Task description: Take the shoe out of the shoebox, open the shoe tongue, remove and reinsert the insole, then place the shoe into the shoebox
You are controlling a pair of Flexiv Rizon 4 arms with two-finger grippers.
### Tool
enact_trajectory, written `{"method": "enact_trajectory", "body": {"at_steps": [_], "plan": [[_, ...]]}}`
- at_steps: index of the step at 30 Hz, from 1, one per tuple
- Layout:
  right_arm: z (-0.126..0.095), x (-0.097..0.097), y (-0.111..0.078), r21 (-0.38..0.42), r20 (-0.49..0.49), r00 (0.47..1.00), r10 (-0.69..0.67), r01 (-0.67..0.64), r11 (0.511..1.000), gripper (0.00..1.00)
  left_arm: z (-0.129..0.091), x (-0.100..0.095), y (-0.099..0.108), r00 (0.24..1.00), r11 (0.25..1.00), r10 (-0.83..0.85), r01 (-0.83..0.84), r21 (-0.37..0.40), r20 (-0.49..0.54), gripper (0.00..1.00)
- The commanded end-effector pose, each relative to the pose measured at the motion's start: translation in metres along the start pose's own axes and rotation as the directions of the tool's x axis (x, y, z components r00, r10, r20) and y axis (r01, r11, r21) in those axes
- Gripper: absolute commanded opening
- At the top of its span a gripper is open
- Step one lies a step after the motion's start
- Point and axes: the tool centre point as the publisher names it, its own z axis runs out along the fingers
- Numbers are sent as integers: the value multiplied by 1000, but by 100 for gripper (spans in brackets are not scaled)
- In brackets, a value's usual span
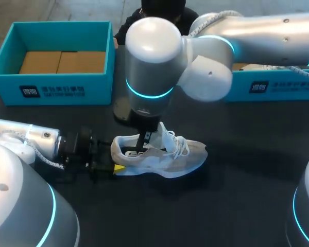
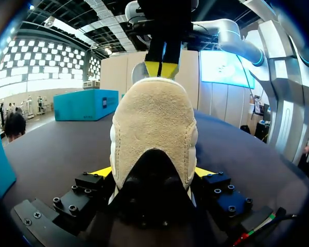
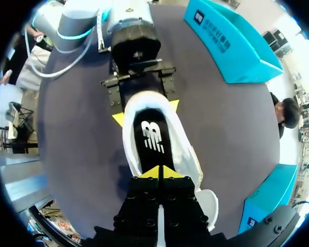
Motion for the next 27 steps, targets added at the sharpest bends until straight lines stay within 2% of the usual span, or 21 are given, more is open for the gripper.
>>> {"method": "enact_trajectory", "body": {"at_steps": [1,15,27], "plan": [[19,0,3,5,-7,1000,-1,1,1000,0,1,2,2,1000,1000,1,-1,0,4,0],[43,-10,3,23,-76,995,-57,59,998,0,1,2,2,1000,1000,1,-1,0,4,0],[58,3,-8,33,-123,992,-39,44,998,0,1,2,2,1000,1000,1,-1,0,4,0]]}}
